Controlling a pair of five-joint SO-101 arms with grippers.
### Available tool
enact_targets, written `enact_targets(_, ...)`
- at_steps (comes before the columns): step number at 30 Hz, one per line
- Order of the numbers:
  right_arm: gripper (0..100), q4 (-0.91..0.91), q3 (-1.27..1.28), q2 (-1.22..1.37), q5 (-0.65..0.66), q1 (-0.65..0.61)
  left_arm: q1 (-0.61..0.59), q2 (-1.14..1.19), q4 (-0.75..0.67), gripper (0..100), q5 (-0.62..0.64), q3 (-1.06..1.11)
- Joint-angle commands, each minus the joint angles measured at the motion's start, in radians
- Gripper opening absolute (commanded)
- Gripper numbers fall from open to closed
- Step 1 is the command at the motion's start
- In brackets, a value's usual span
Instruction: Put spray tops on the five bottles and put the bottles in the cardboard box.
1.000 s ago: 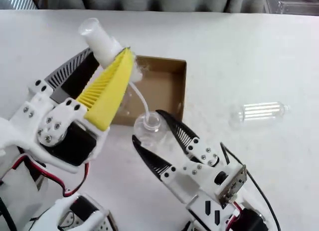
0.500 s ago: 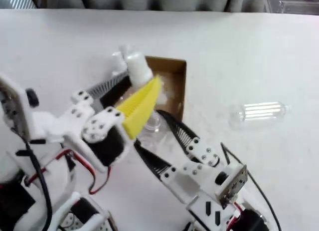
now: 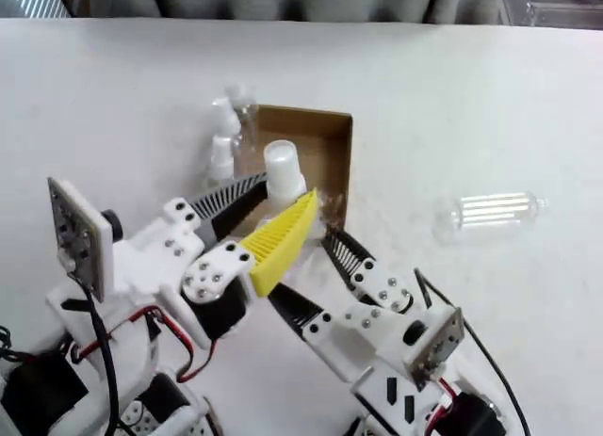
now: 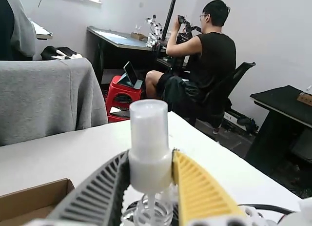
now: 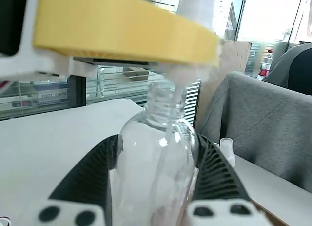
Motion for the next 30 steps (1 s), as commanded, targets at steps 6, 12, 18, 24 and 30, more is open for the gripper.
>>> enact_targets(6, 1.6, -0.025, -0.011, 0.007, -0.006, -0.004, 0.007, -0.004, 0.048, 2, -0.117, -0.006)
enact_targets(12, 1.6, -0.027, -0.011, 0.007, -0.006, -0.004, 0.01, -0.005, 0.103, 2, -0.146, -0.011)
enact_targets(18, 1.6, -0.024, -0.009, 0.007, -0.006, -0.004, 0.05, -0.005, 0.135, 2, -0.176, -0.011)
enact_targets(24, 1.6, -0.021, -0.009, 0.007, -0.006, -0.004, 0.048, -0.007, 0.141, 9, -0.178, -0.005)
enact_targets(30, 1.6, -0.019, -0.008, 0.008, -0.006, 0.013, 0.048, -0.068, 0.209, 36, -0.172, -0.003)
